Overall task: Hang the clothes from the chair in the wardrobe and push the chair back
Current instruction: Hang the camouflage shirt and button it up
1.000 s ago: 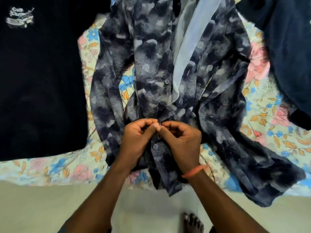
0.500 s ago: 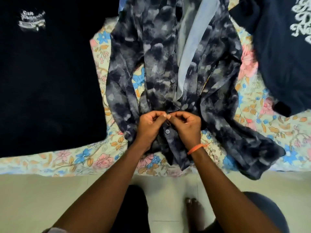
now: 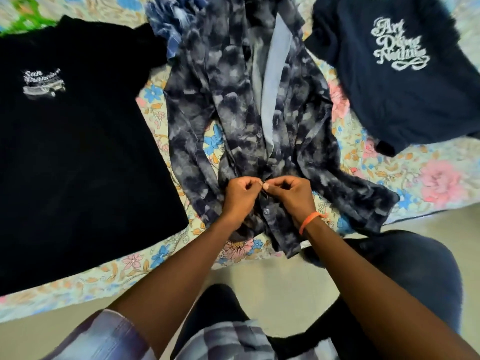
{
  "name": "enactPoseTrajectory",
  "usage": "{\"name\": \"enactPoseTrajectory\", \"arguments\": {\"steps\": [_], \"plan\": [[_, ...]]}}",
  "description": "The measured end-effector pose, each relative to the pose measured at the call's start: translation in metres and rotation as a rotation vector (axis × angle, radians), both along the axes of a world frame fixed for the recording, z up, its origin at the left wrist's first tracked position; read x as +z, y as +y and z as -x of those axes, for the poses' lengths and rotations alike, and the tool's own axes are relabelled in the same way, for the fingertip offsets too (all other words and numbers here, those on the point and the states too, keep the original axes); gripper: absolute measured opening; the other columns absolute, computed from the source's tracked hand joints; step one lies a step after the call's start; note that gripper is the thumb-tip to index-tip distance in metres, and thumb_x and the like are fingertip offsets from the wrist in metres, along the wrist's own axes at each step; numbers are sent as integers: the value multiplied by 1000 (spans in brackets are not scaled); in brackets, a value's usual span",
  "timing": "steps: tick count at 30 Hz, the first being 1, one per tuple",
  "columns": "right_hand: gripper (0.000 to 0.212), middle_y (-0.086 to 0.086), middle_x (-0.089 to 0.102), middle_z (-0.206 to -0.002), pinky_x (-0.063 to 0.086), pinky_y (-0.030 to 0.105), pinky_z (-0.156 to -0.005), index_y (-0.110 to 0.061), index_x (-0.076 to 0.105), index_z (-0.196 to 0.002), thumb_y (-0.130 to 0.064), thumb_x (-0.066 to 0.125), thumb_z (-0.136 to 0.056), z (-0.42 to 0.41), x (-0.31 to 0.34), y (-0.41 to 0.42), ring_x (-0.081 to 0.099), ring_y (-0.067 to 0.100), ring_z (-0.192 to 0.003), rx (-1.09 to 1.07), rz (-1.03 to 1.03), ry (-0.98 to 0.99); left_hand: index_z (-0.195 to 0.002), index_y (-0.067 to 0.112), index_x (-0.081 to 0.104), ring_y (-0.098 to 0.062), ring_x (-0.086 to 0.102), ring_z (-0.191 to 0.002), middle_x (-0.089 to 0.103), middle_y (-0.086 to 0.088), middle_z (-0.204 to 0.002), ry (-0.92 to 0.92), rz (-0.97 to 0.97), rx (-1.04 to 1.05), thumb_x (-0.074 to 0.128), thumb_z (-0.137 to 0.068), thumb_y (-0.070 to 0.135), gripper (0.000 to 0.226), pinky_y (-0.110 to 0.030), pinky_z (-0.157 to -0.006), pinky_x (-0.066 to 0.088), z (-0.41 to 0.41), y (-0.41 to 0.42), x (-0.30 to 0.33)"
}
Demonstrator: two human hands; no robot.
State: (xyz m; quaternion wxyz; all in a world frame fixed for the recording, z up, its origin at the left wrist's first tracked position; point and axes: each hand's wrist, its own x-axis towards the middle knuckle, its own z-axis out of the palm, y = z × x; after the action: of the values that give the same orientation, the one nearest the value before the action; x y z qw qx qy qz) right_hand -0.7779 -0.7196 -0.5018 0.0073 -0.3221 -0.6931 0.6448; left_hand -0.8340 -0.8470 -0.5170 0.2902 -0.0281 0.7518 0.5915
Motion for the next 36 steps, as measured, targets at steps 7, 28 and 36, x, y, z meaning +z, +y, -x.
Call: {"name": "enactPoseTrajectory", "arguments": {"steps": [7, 28, 36], "plan": [[12, 16, 74, -80, 57, 26, -70, 0, 74, -85, -3, 81, -76, 17, -9, 14, 71, 19, -73, 104, 89, -37, -78, 28, 77, -18, 68, -77, 77, -5, -82, -81, -107, 89, 71, -89, 16, 17, -36, -77, 55, 9, -6, -7], [12, 7, 72, -80, 57, 27, -81, -7, 73, -89, 0, 77, -80, 1, 12, -1, 67, 14, -78, 30, 198, 10, -91, 5, 70, -13, 70, -76, 74, -3, -79, -645, -366, 62, 64, -89, 2, 6, -22, -74, 55, 32, -13, 14], [13, 13, 75, -91, 57, 26, -75, -2, 73, -96, -6, 75, -83, -2, 19, 2, 70, 18, -83, -85, 284, 32, -91, 5, 70, -14, 67, -94, 72, -6, -91, -494, -279, 114, 67, -89, 5, 3, -23, -90, 51, 14, -2, 18]]}}
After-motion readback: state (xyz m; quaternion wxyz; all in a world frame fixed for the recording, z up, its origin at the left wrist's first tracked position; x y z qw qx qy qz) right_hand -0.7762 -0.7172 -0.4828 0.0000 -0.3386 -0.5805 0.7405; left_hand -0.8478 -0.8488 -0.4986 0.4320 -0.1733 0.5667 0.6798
